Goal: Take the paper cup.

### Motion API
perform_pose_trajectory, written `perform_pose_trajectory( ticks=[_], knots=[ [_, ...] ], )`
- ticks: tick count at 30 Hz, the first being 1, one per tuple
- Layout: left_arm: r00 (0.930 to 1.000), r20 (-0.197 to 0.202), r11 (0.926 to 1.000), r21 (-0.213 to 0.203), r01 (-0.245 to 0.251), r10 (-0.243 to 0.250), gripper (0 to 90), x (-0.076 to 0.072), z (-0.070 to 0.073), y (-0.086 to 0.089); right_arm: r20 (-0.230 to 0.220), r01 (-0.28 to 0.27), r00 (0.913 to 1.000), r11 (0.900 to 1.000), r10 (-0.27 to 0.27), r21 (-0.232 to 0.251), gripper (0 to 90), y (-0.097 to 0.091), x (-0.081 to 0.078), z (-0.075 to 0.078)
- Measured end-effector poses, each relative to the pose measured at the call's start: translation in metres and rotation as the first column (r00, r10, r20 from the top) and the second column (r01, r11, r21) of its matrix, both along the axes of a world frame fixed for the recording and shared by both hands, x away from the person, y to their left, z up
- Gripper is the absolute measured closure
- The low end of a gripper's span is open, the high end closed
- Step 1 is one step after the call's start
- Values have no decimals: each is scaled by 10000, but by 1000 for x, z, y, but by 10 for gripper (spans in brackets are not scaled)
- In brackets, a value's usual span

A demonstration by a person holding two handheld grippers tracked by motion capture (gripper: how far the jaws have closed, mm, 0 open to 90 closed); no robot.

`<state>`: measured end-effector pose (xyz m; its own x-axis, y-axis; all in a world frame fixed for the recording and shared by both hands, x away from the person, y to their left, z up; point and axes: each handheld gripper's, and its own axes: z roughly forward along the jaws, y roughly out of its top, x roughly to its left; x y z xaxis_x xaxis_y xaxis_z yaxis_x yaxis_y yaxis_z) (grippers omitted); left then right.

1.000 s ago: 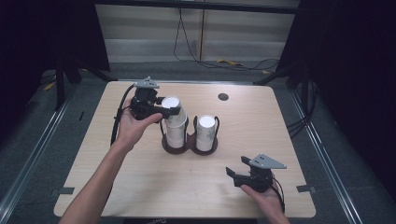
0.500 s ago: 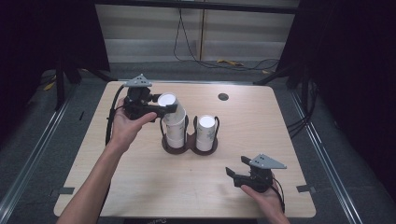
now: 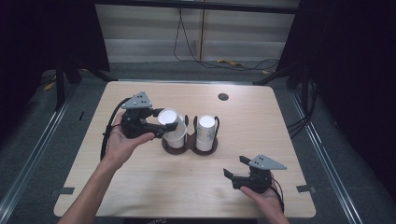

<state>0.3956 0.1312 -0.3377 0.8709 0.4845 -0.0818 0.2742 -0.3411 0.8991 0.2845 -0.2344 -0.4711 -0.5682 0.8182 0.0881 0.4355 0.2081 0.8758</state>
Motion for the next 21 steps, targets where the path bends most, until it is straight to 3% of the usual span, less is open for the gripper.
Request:
perform_pose_trajectory(
  ticks=[6,11,16,21],
  knots=[
    [9978,-156,9979,20,641,-641,344,-11,-9,-7,113,-409,9991,9991,408,130,148,4,-1,1],
    [9961,-303,9962,258,832,-824,342,-16,-22,-13,40,-805,9968,9965,804,232,146,8,-3,1],
    [9939,-571,9956,-22,941,-941,342,-18,-39,-17,186,-1213,9925,9922,1208,283,144,12,-5,1],
    [9905,-733,9931,-140,1160,-1167,341,-20,-46,-22,76,-1672,9859,9853,1671,336,145,18,-7,1]
  ],
)
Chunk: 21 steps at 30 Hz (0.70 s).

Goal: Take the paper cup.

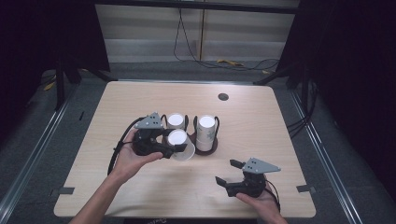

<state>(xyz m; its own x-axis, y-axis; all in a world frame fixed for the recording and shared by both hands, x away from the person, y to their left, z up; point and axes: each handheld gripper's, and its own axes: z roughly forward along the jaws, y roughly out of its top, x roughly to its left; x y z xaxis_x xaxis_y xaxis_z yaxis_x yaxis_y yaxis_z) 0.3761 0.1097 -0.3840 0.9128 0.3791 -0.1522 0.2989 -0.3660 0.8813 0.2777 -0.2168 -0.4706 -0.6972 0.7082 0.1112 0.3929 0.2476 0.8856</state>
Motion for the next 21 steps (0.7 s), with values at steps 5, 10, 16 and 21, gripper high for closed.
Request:
perform_pose_trajectory(
  ticks=[5,10,16,21],
  knots=[
    [9995,-190,9996,56,261,-259,341,-4,-8,-6,38,-391,9992,9991,390,158,142,5,-3,1],
    [9992,-228,9995,20,320,-320,341,-3,-12,-8,126,-486,9988,9980,481,403,141,12,-5,3],
    [9990,-150,9988,-236,426,-430,341,-4,-10,-8,-163,-860,9960,9914,880,991,143,26,1,9],
    [9976,-250,9976,-286,635,-643,341,-7,-14,-13,186,-1023,9947,9884,1009,1120,152,36,6,9]
  ],
)
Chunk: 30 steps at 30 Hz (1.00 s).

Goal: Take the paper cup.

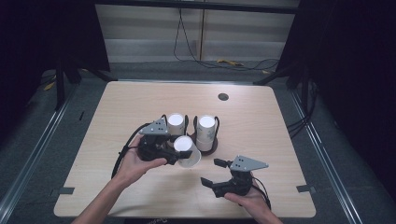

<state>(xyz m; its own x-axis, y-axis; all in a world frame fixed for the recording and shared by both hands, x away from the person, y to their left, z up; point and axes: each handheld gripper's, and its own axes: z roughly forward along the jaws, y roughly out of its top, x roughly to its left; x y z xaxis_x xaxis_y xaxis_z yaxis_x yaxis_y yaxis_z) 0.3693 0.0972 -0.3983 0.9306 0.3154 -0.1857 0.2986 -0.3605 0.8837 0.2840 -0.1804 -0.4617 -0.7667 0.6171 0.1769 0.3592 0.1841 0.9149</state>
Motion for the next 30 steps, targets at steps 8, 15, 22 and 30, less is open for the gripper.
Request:
perform_pose_trajectory(
  ticks=[8,15,22,30],
  knots=[
    [9987,-321,9989,-272,387,-396,342,-2,-3,-7,384,214,9990,9976,-239,653,161,-1,-2,-6],
    [9977,-416,9984,-243,520,-530,344,-3,-3,-11,423,-5,9991,9951,-37,989,157,2,-4,-8],
    [9972,-517,9977,-430,519,-541,344,-5,-1,-12,735,-34,9973,9900,-71,1412,159,1,-3,-5],
    [9932,-908,9962,-538,682,-729,344,-6,-1,-18,797,10,9967,9888,-130,1492,151,0,-2,-5]
  ],
)
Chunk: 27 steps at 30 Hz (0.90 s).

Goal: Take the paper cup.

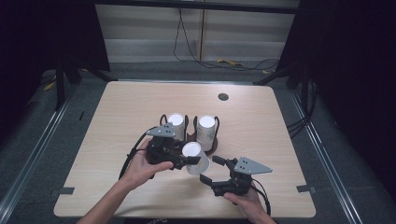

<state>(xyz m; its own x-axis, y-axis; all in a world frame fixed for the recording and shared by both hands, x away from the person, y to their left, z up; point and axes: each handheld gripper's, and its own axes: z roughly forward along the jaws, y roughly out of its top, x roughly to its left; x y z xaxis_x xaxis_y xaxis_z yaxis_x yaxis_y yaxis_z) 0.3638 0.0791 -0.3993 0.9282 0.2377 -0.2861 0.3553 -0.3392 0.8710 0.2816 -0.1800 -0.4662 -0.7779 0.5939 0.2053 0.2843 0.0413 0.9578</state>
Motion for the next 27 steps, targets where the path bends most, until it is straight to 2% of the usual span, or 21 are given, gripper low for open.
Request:
perform_pose_trajectory(
  ticks=[3,11,27],
  knots=[
    [10000,62,10000,9,63,-63,343,0,3,-2,46,19,10000,10000,-20,81,146,1,0,1],
    [9997,-92,9997,-84,233,-234,343,-2,7,-4,220,-169,9996,9997,165,154,145,3,-1,3],
    [9969,-365,9973,-241,688,-697,344,-5,7,-12,331,-367,9988,9993,363,112,147,4,2,3]
  ],
)
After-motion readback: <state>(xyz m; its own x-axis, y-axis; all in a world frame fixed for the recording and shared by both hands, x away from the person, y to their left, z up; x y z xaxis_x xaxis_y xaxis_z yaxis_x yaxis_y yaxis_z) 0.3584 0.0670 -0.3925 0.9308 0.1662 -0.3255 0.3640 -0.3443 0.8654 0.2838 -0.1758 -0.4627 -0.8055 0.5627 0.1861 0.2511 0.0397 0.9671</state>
